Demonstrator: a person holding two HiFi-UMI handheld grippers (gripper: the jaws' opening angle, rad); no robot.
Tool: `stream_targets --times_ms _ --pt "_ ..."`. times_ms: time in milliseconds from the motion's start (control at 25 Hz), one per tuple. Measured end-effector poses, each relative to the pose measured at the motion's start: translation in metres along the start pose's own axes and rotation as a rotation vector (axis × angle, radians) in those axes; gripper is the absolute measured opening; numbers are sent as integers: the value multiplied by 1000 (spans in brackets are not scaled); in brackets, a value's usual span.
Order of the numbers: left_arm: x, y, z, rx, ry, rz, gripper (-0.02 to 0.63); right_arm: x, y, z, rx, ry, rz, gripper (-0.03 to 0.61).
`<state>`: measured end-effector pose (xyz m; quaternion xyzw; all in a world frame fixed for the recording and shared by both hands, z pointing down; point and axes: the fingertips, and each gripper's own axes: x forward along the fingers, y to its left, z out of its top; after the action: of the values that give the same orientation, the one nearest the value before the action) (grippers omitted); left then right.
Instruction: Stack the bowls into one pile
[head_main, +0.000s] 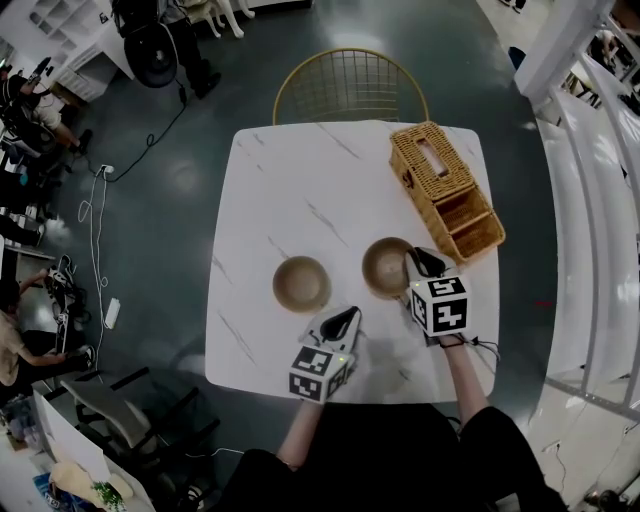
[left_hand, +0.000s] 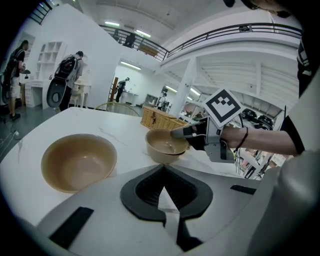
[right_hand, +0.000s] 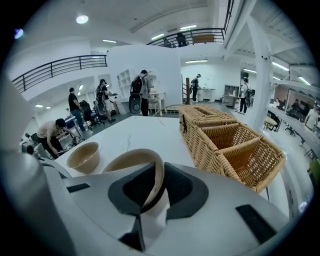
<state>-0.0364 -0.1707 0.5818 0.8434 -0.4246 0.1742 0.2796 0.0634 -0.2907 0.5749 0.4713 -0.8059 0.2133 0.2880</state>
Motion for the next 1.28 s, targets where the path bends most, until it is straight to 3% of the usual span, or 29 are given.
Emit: stream_targets --times_ms 40,120,480,880,1040,1280 --pt "0 0 0 1 0 0 14 0 0 0 -6 -3 -4 27" --pt "1 -2 -1 5 2 -2 14 -1 -1 -1 -2 -6 -9 93" --pt "-2 -5 -3 11 3 -5 14 4 -4 -16 118 34 -9 135" --pt "-9 -3 -5 -6 -7 14 14 12 -3 -32 272 79 -1 133" --pt "-10 -6 -6 1 -5 15 14 13 -8 -34 368 79 -15 53" --pt "-14 -7 -6 3 -11 22 14 13 -10 -35 433 84 -9 34"
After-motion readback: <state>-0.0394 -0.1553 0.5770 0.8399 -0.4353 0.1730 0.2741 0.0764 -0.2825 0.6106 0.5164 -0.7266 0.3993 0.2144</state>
